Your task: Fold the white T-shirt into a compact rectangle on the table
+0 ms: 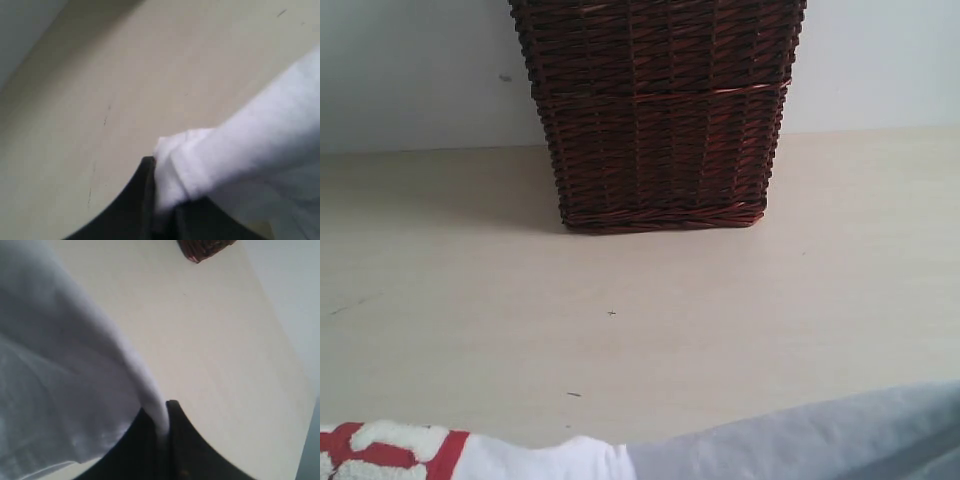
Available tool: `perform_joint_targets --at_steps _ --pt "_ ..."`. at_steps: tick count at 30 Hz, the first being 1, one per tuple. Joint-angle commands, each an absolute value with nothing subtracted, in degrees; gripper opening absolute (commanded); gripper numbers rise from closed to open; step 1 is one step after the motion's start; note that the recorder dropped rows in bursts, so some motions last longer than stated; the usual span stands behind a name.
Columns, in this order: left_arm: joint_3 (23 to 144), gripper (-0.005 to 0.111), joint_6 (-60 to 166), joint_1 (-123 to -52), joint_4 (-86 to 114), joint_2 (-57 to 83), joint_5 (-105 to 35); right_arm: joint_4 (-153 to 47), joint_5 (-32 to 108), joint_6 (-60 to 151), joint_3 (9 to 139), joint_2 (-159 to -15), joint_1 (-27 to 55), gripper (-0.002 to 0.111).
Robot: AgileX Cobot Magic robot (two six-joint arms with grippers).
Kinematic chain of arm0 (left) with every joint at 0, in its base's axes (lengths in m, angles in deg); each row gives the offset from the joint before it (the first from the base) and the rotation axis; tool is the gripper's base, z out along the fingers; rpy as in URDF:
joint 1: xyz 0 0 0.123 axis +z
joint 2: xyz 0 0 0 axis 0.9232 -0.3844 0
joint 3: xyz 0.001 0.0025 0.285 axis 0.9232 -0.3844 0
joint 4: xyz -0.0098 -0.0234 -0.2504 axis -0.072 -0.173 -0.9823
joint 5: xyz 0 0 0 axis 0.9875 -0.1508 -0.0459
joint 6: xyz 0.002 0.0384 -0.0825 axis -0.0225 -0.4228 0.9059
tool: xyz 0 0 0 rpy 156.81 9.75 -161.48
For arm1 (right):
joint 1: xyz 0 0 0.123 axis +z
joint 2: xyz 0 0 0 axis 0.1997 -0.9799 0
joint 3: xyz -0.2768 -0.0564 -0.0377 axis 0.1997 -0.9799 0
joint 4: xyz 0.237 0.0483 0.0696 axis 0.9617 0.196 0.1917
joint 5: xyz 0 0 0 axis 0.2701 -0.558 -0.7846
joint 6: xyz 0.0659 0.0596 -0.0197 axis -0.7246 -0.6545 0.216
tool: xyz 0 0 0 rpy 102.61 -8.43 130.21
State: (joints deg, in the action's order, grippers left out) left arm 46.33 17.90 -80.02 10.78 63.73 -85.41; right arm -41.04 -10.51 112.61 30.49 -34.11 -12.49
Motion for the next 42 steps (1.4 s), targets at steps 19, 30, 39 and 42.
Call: perform_joint_targets --at_steps 19,30,39,42 --pt "41.73 0.0 11.44 -79.98 12.72 22.26 -32.33 -41.23 33.92 112.7 30.29 -71.2 -12.83 0.0" --pt "41.73 0.001 8.97 -79.98 12.72 10.76 -14.79 -41.09 39.84 112.39 30.29 -77.71 -12.83 0.032" --pt "41.73 0.054 9.95 -79.98 12.72 9.21 -7.77 -41.09 51.43 106.77 30.29 -80.09 -12.83 0.053" --pt "41.73 0.065 12.64 -79.98 11.99 9.89 -6.97 -41.09 52.1 106.29 30.29 -79.67 -12.83 0.053"
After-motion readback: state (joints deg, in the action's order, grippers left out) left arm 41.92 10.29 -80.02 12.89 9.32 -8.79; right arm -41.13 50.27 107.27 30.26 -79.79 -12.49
